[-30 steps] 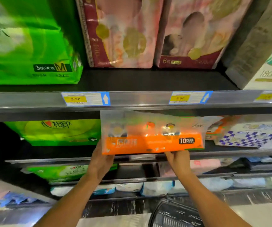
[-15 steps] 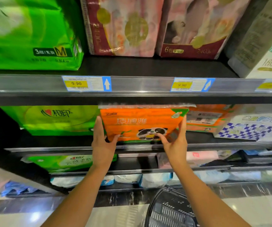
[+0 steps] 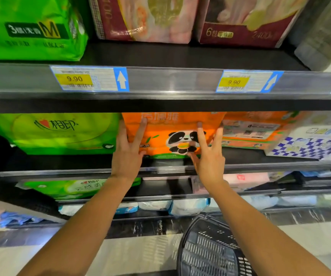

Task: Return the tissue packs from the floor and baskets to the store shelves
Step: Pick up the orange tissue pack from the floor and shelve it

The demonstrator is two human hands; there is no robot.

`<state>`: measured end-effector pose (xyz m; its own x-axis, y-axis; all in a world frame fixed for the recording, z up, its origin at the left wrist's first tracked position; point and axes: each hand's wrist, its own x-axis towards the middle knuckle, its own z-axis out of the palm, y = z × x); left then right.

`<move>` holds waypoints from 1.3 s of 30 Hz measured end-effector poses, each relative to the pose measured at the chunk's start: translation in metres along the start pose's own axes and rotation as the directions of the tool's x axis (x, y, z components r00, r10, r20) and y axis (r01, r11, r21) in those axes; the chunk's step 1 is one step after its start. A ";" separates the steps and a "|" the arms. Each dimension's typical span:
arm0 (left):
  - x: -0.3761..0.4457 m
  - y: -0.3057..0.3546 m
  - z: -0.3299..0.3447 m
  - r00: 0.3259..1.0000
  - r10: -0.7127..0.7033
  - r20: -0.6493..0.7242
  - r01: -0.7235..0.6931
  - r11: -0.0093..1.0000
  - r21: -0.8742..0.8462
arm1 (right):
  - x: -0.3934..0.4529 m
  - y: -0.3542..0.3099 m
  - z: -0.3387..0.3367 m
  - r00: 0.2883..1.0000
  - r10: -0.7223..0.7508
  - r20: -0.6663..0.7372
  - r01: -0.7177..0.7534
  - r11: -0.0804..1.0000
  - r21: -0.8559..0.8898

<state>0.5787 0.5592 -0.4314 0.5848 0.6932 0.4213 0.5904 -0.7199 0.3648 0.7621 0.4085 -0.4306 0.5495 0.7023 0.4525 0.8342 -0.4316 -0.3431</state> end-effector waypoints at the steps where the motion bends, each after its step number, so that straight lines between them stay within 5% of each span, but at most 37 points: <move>1: 0.002 0.000 0.003 1.000 -0.001 -0.010 0.001 1.000 0.004 | 0.007 0.000 0.002 1.000 0.012 0.010 -0.011 0.999 -0.040; 10: 0.041 0.005 0.021 0.996 -0.078 -0.046 0.088 0.962 0.258 | 0.041 -0.002 0.026 0.988 0.148 0.031 -0.136 0.960 -0.245; 18: 0.037 0.006 0.012 0.998 -0.054 0.009 0.051 0.974 0.221 | 0.044 0.002 0.019 0.984 0.136 0.115 -0.104 0.963 -0.250; 27: 0.010 0.038 -0.064 0.945 -0.159 0.285 0.054 0.937 0.345 | 0.032 -0.021 -0.050 0.940 0.150 0.305 -0.075 0.967 -0.245; 31: -0.005 0.037 -0.117 0.953 -0.107 0.284 -0.045 0.875 0.482 | 0.018 -0.037 -0.094 0.968 0.083 0.237 -0.019 0.965 -0.261; 39: -0.055 0.028 -0.244 0.984 -0.069 0.164 -0.022 0.870 0.493 | -0.031 -0.101 -0.157 0.976 -0.084 0.203 0.131 0.963 -0.234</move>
<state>0.4274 0.4924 -0.2415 0.6263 0.7374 0.2531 0.7752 -0.6235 -0.1015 0.6684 0.3417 -0.2810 0.4570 0.8364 0.3027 0.8865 -0.4560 -0.0786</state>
